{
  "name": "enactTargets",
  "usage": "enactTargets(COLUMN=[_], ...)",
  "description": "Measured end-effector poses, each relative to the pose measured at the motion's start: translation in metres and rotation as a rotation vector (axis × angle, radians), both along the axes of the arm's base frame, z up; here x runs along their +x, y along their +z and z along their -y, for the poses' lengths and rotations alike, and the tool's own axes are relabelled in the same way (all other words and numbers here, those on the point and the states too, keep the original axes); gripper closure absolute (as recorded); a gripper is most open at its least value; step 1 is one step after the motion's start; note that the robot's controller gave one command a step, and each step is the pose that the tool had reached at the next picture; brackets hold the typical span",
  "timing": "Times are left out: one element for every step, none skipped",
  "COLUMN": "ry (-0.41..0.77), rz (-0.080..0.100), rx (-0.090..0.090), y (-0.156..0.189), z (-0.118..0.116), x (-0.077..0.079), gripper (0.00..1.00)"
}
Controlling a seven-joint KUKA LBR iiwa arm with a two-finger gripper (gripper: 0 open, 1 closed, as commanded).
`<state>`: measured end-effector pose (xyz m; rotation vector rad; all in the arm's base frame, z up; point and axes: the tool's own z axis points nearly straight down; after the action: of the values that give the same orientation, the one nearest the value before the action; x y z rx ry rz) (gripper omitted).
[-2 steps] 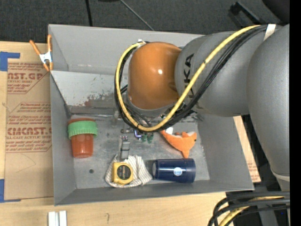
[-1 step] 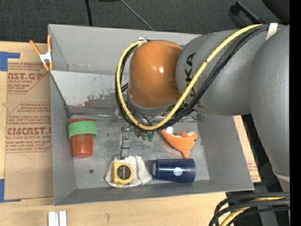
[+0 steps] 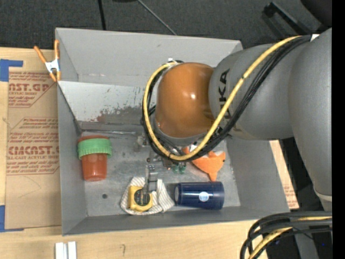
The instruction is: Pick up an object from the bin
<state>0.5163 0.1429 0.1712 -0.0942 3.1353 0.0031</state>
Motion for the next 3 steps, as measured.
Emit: enactTargets(ry=[0.174,0.272,0.218], rz=[0.000,-0.008,-0.005], rx=[-0.002,-0.002,-0.002], y=[-0.047,-0.069,-0.084], z=[0.016,0.022,0.008], x=[-0.002,-0.014,-0.022], gripper=[0.00,0.00,0.00])
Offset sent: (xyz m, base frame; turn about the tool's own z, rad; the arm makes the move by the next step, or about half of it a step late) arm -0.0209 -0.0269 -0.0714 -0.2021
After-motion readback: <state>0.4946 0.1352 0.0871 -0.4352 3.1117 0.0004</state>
